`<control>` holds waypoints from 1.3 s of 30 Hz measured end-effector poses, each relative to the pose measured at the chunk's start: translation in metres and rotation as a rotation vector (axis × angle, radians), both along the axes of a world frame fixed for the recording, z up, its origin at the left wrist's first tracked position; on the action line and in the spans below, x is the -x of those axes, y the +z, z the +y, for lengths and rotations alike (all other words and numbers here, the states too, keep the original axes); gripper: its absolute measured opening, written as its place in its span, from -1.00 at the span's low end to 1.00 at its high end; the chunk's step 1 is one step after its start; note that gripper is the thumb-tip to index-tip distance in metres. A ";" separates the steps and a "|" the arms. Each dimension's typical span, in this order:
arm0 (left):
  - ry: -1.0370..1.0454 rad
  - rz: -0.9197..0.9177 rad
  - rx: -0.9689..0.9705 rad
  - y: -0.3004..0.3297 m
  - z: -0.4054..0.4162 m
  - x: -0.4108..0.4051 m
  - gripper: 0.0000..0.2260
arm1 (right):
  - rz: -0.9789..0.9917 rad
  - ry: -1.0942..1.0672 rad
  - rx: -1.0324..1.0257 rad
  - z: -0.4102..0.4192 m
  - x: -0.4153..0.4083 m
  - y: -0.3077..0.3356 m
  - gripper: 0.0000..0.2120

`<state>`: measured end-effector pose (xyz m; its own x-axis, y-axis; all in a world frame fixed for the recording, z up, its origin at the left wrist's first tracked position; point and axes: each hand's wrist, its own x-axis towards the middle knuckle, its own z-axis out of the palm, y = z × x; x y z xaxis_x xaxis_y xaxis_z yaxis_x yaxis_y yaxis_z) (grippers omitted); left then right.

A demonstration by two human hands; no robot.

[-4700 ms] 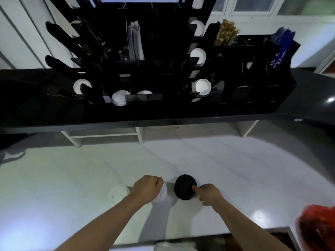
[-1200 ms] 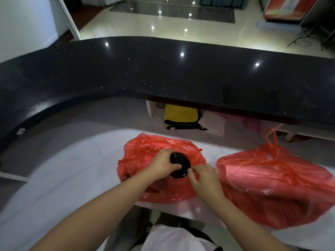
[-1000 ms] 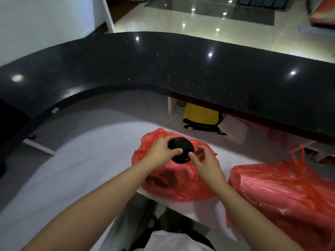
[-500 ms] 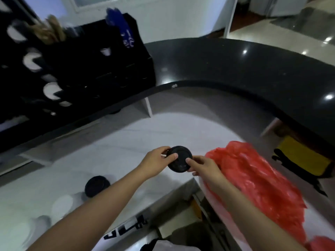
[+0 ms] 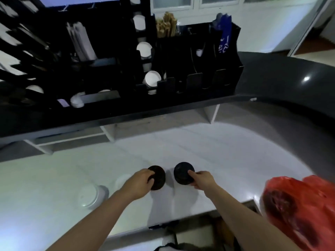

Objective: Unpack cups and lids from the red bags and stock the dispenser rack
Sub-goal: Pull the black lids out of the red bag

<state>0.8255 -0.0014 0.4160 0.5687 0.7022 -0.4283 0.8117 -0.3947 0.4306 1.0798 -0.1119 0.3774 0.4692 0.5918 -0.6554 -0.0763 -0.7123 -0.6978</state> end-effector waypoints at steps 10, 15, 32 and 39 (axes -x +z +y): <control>-0.086 -0.053 -0.267 -0.002 -0.001 -0.022 -0.74 | -0.372 0.082 0.096 -0.009 -0.009 -0.001 -0.58; -0.211 -0.093 -0.236 0.009 -0.018 -0.082 -0.61 | -0.405 -0.011 0.045 -0.049 -0.047 0.013 -0.55; -1.005 -0.223 -0.355 0.035 -0.218 -0.356 -0.64 | -0.649 -0.569 0.099 -0.341 -0.182 0.052 -0.65; -1.331 -0.216 -0.450 0.018 -0.284 -0.398 -0.51 | -0.581 -0.555 0.131 -0.388 -0.209 0.035 -0.68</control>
